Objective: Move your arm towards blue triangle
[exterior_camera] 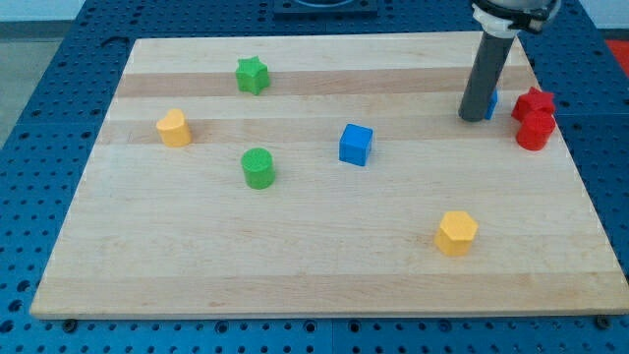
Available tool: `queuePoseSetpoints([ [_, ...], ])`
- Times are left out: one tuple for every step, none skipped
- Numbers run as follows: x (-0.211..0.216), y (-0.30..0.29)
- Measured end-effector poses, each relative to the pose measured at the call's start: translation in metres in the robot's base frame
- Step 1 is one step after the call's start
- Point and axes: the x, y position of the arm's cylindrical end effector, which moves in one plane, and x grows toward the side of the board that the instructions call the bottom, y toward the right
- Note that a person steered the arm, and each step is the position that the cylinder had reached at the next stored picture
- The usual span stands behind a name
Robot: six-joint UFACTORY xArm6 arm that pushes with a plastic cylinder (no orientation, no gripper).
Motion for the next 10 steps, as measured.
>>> queuePoseSetpoints([
  [-0.005, 0.0],
  [-0.008, 0.0],
  [0.005, -0.011],
  [0.008, -0.011],
  [-0.005, -0.027],
  [-0.025, -0.032],
  [-0.026, -0.025],
  [-0.012, -0.022],
  [-0.001, -0.023],
  [-0.013, -0.023],
])
